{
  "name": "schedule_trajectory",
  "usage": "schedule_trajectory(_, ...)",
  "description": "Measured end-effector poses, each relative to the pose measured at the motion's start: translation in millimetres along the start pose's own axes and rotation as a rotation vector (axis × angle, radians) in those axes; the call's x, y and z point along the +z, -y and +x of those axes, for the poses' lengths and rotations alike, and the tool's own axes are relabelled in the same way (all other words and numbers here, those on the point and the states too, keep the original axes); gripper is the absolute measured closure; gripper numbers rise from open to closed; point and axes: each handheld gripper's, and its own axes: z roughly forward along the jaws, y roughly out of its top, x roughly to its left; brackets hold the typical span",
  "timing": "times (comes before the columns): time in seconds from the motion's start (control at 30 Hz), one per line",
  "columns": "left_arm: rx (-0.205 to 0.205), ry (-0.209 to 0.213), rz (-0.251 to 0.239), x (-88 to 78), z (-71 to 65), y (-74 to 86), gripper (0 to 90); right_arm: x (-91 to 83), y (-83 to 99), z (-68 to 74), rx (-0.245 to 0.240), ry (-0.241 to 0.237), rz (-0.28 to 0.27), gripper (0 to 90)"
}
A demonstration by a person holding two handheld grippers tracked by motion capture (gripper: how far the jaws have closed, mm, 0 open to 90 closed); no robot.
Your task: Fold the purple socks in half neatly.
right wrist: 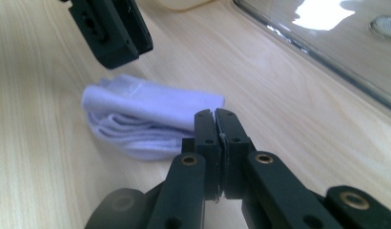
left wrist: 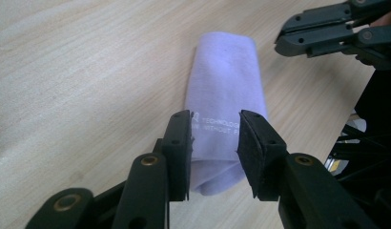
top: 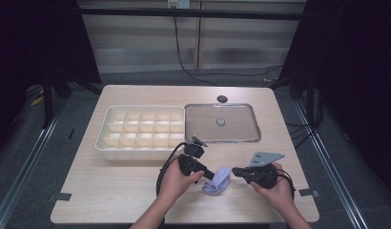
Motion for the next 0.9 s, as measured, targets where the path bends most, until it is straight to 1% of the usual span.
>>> schedule_trajectory(0.03, -0.022, 0.004, -0.007, 1.4, 0.7, -0.7, 63.4, -0.4, 2.1, -0.2, 0.002, 0.001, 0.0, 88.4)
schedule_trajectory(0.1, -0.021, 0.005, 0.006, 2.1, 5.5, -2.6, 62.2, -0.9, 5.8, 0.6, 0.01, -0.001, 0.005, 88.6)
schedule_trajectory(0.13, -0.035, 0.007, 0.002, 3.4, 6.6, -3.3, 61.8, -0.7, 7.7, 1.0, 0.012, -0.004, 0.01, 88.8)
schedule_trajectory(0.17, -0.036, 0.015, 0.009, 4.0, 8.5, -4.2, 61.7, -0.2, 9.2, 1.5, 0.012, -0.007, 0.019, 88.7)
schedule_trajectory(0.2, -0.044, 0.014, 0.005, 4.8, 9.4, -4.6, 61.3, 0.7, 10.5, 2.2, 0.009, -0.007, 0.026, 88.7)
schedule_trajectory(0.23, -0.046, 0.013, 0.014, 5.2, 10.1, -5.3, 60.8, 1.3, 11.6, 2.8, 0.011, -0.007, 0.029, 88.7)
schedule_trajectory(0.3, -0.047, 0.03, 0.019, 6.0, 11.9, -6.0, 59.2, 2.3, 13.1, 4.3, 0.014, -0.021, 0.035, 88.7)
schedule_trajectory(0.33, -0.051, 0.031, 0.023, 6.1, 11.8, -5.9, 58.8, 3.2, 13.8, 5.2, 0.009, -0.028, 0.036, 88.8)
schedule_trajectory(0.37, -0.052, 0.031, 0.017, 7.3, 11.5, -6.1, 58.7, 4.0, 14.3, 6.6, 0.01, -0.034, 0.039, 88.8)
schedule_trajectory(0.4, -0.045, 0.044, 0.023, 7.3, 12.1, -6.1, 58.1, 4.8, 14.8, 8.1, 0.004, -0.041, 0.045, 88.8)
schedule_trajectory(0.43, -0.046, 0.05, 0.022, 7.9, 11.4, -6.0, 57.7, 5.4, 15.1, 9.3, -0.001, -0.043, 0.049, 88.7)
schedule_trajectory(0.47, -0.034, 0.043, 0.033, 8.2, 11.1, -6.2, 57.4, 5.7, 15.2, 10.2, -0.002, -0.048, 0.049, 88.8)
schedule_trajectory(0.53, -0.044, 0.048, 0.023, 9.3, 9.8, -6.0, 57.0, 6.1, 14.9, 12.2, -0.003, -0.054, 0.047, 88.7)
schedule_trajectory(0.57, -0.037, 0.044, 0.03, 9.5, 10.1, -6.1, 56.9, 6.5, 14.8, 13.0, -0.001, -0.06, 0.045, 88.7)
schedule_trajectory(0.63, -0.044, 0.048, 0.031, 10.9, 9.7, -5.6, 56.8, 7.8, 14.9, 14.7, -0.006, -0.065, 0.051, 88.7)
schedule_trajectory(0.67, -0.033, 0.043, 0.037, 11.4, 10.2, -5.3, 56.8, 8.8, 14.9, 15.3, -0.008, -0.07, 0.051, 88.7)
schedule_trajectory(0.7, -0.031, 0.045, 0.042, 12.0, 10.2, -4.8, 56.5, 9.5, 14.8, 15.9, -0.012, -0.074, 0.055, 88.7)
schedule_trajectory(0.8, -0.037, 0.052, 0.042, 13.5, 9.2, -3.1, 56.1, 11.5, 14.1, 15.9, -0.01, -0.069, 0.059, 88.6)
schedule_trajectory(0.83, -0.042, 0.063, 0.039, 13.9, 8.9, -2.6, 56.0, 12.4, 13.6, 15.3, -0.008, -0.068, 0.059, 88.7)
schedule_trajectory(0.9, -0.031, 0.059, 0.046, 13.7, 8.5, -1.7, 55.7, 14.9, 12.5, 13.5, -0.014, -0.066, 0.059, 88.7)
